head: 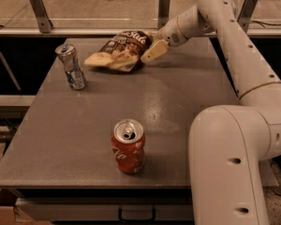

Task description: Pick brown chip bag

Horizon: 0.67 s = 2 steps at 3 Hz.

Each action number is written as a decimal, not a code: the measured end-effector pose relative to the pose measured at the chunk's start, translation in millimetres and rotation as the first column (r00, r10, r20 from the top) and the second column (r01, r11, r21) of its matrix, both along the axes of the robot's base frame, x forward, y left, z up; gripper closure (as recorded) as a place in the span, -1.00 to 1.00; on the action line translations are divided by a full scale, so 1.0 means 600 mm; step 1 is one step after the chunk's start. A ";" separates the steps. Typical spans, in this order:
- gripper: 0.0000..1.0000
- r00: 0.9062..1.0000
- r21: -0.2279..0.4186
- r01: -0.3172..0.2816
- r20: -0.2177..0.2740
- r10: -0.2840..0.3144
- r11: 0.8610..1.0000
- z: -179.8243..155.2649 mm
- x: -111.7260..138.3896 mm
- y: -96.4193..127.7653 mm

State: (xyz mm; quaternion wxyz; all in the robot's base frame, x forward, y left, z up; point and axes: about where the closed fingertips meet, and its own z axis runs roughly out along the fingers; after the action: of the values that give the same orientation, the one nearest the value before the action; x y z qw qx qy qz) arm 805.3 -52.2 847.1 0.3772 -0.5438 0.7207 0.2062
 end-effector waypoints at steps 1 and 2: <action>0.31 0.999 -0.011 0.019 0.036 -0.019 1.000 0.018 0.005 -0.024; 0.74 0.996 -0.014 0.046 0.071 -0.045 0.999 0.041 0.005 -0.054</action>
Offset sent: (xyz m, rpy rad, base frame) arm -0.0036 -0.0626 0.0501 -0.0229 -0.1283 -0.0901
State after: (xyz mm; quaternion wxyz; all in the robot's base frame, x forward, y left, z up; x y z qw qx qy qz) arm 808.1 -84.3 871.9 0.4026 -0.5373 0.7207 0.1724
